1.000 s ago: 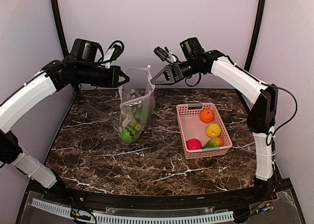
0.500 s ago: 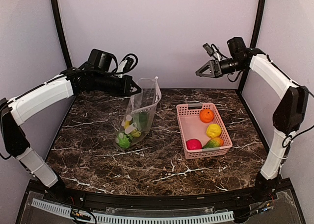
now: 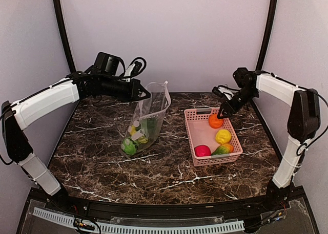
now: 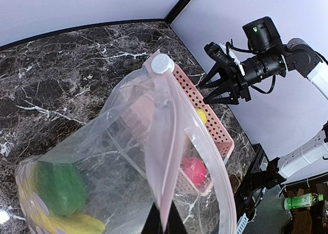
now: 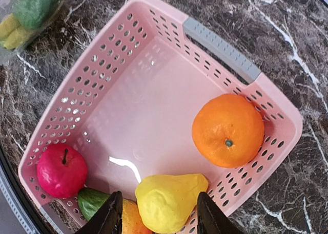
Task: Place the food in the zip-top bag and seal the zipper
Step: Pick up the fake fruit from the bin.
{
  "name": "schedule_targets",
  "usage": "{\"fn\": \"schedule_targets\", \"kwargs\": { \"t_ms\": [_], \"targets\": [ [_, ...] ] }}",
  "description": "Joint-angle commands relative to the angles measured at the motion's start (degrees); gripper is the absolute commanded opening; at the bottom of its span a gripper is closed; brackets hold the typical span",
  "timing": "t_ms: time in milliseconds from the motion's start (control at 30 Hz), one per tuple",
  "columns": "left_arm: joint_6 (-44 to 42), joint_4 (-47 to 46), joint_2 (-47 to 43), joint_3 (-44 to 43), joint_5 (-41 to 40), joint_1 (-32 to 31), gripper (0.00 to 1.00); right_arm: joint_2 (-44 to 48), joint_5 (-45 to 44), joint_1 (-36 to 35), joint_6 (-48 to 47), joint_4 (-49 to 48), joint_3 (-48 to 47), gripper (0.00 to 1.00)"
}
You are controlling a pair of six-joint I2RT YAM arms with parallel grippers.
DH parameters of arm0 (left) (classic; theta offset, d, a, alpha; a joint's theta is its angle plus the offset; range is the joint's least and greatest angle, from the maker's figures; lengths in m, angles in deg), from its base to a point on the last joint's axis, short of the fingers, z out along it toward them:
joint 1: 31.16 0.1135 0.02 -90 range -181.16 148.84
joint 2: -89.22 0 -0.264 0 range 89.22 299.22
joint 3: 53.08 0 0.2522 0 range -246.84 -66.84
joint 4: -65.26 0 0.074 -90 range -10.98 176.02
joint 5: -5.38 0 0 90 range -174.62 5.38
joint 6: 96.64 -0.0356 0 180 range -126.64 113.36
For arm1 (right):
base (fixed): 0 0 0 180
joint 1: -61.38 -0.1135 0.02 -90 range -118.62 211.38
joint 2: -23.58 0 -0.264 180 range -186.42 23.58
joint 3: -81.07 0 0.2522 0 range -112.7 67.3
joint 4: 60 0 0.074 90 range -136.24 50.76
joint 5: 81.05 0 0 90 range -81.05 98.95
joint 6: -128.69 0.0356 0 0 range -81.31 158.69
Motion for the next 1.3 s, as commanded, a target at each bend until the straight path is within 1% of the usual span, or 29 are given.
{"fn": "schedule_targets", "kwargs": {
  "t_ms": [0, 100, 167, 267, 367, 467, 600, 933, 1133, 1267],
  "targets": [
    [-1.10, 2.60, -1.22, -1.04, -0.28, 0.00, 0.01, 2.95, -4.06, -0.09, -4.33, 1.72, 4.43, 0.50],
    [-1.34, 3.24, -1.28, -0.69, -0.37, 0.02, 0.01, 4.68, -4.58, -0.61, -5.43, 1.27, 7.64, 0.57],
    [-1.63, 3.72, -1.37, -0.49, -0.72, 0.00, 0.01, 5.34, -5.65, -1.43, -6.82, 0.98, 9.31, 0.58],
    [-2.15, 4.29, -1.37, -0.49, -1.24, 0.00, 0.01, 5.78, -7.91, -2.45, -8.38, 0.04, 10.45, 0.58],
    [-2.37, 4.45, -1.14, -0.51, -1.60, 0.04, 0.01, 5.88, -8.24, -3.14, -10.77, -1.24, 10.84, 0.58],
    [-2.28, 4.56, -0.80, -1.02, -1.53, 0.00, 0.01, 3.80, -12.09, -3.57, -12.45, -2.13, 10.31, 0.59],
    [-2.21, 4.46, -0.83, -1.13, -1.71, 0.00, 0.01, 1.14, -14.66, -3.67, -13.75, -2.63, 10.01, 0.59],
    [-2.44, 4.69, -1.40, -0.10, -1.76, 0.00, 0.01, -2.58, -12.91, -4.01, -14.34, -1.38, 10.36, 0.59],
    [-2.82, 5.19, -1.38, 0.01, -1.97, 0.02, 0.01, -5.17, -12.65, -4.30, -14.13, 0.68, 9.52, 0.56],
    [-2.75, 5.08, -1.50, 0.22, -2.00, 0.00, 0.01, -5.17, -10.53, -4.30, -13.55, 2.44, 8.17, 0.45]
  ]
}}
